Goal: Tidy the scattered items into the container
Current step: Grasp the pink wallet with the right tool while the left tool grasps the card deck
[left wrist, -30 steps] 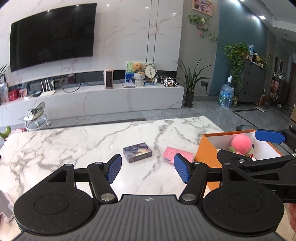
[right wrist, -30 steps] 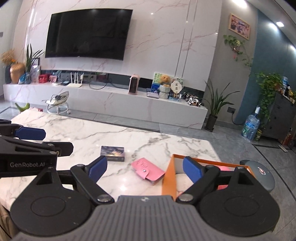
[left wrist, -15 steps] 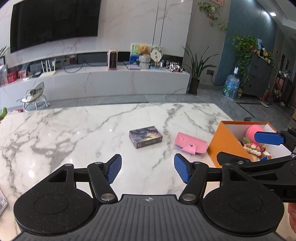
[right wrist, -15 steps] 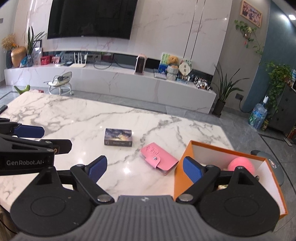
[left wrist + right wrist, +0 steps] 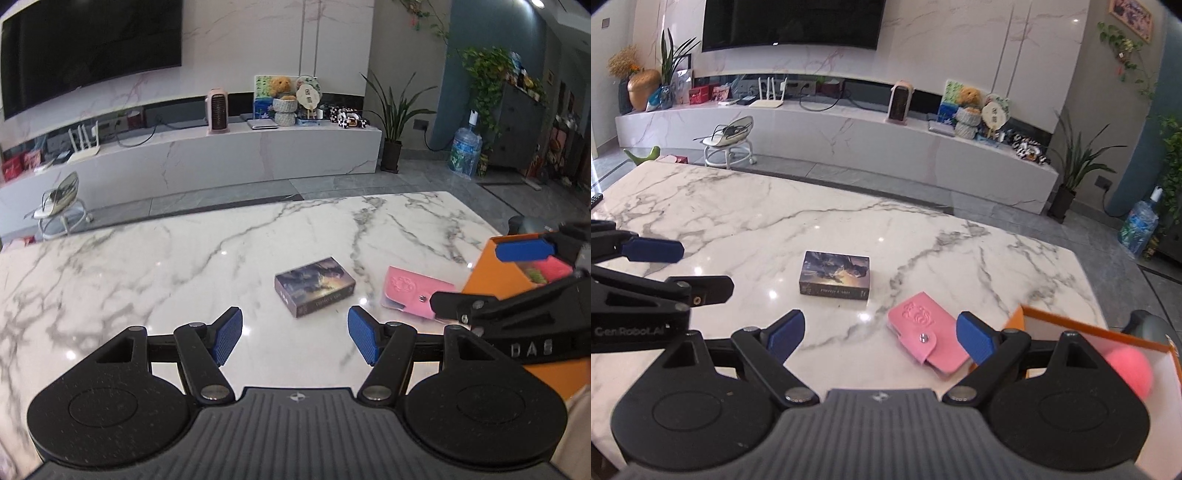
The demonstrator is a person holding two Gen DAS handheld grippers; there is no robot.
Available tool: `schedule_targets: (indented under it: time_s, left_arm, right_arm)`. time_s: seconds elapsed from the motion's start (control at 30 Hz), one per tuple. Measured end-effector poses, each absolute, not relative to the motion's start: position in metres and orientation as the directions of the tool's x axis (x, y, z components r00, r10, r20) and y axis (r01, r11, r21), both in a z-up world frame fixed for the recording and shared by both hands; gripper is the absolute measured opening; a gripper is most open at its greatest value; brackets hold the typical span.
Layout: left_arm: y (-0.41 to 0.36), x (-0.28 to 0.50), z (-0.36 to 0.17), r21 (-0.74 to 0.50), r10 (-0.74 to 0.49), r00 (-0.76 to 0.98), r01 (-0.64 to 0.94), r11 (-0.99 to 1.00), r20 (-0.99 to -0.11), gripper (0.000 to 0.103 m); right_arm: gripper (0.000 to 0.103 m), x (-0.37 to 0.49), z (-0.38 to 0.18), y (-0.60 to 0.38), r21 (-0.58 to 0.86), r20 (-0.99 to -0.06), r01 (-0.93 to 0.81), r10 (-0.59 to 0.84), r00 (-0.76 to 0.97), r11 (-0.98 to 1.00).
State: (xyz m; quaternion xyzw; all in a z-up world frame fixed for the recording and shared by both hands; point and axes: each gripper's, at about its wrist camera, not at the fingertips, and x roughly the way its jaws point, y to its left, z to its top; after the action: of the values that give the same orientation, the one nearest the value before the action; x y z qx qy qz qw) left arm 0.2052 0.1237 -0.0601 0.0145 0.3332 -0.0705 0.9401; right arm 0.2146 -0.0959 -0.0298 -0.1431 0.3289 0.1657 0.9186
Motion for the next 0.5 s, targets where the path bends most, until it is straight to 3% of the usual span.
schedule_targets:
  time_s: [0.27, 0.5]
  left_arm:
    - [0.113, 0.255, -0.080, 0.098, -0.155, 0.767, 0.273, 0.957, -0.623, 0.080]
    - [0.104, 0.294, -0.112, 0.147, -0.180, 0.722, 0.365, 0.919, -0.668, 0.080]
  right_arm:
    - [0.090, 0.300, -0.046, -0.106, -0.145, -0.731, -0.460, 0.218, 0.647, 0.876]
    - [0.094, 0.360, -0.070, -0.103, -0.159, -0.825, -0.547, 0.194, 0.530, 0.822]
